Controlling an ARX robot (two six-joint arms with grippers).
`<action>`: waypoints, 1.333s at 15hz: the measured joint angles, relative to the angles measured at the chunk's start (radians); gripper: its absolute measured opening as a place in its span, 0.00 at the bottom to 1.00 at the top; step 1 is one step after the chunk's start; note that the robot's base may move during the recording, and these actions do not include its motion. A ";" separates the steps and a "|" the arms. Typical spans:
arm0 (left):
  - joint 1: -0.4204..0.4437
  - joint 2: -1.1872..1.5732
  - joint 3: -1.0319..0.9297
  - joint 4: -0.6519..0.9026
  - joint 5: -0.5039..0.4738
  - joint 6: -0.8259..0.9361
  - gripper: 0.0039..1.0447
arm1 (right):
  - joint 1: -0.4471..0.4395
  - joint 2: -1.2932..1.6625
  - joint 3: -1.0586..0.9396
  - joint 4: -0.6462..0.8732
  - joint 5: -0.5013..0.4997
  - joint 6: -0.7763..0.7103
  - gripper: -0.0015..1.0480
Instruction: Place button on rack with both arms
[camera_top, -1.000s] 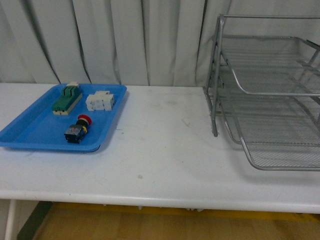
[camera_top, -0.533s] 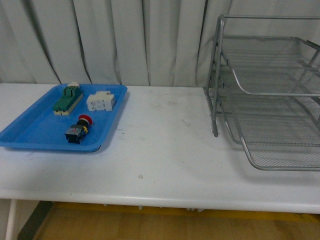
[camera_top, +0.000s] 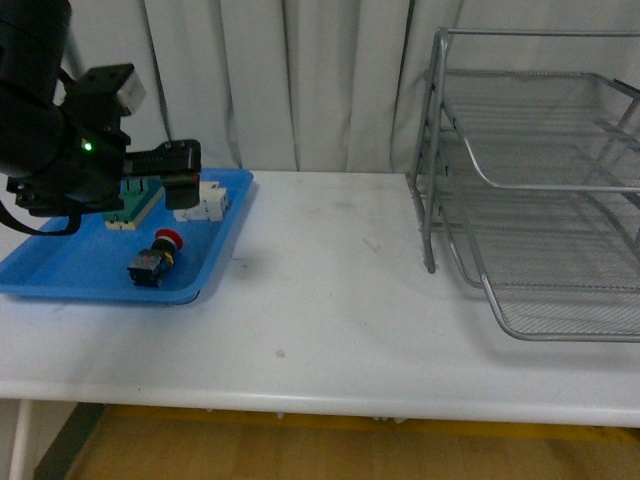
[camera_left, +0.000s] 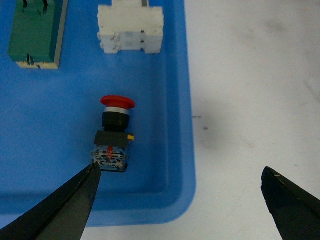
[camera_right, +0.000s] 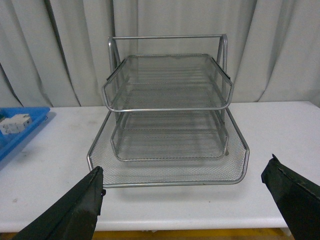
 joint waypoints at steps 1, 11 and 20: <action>0.008 0.063 0.068 -0.048 -0.012 0.037 0.94 | 0.000 0.000 0.000 0.000 0.000 0.000 0.94; 0.083 0.225 0.164 -0.090 -0.008 0.225 0.94 | 0.000 0.000 0.000 0.000 0.000 0.000 0.94; 0.084 0.369 0.286 -0.107 -0.035 0.244 0.93 | 0.000 0.000 0.000 0.000 0.000 0.000 0.94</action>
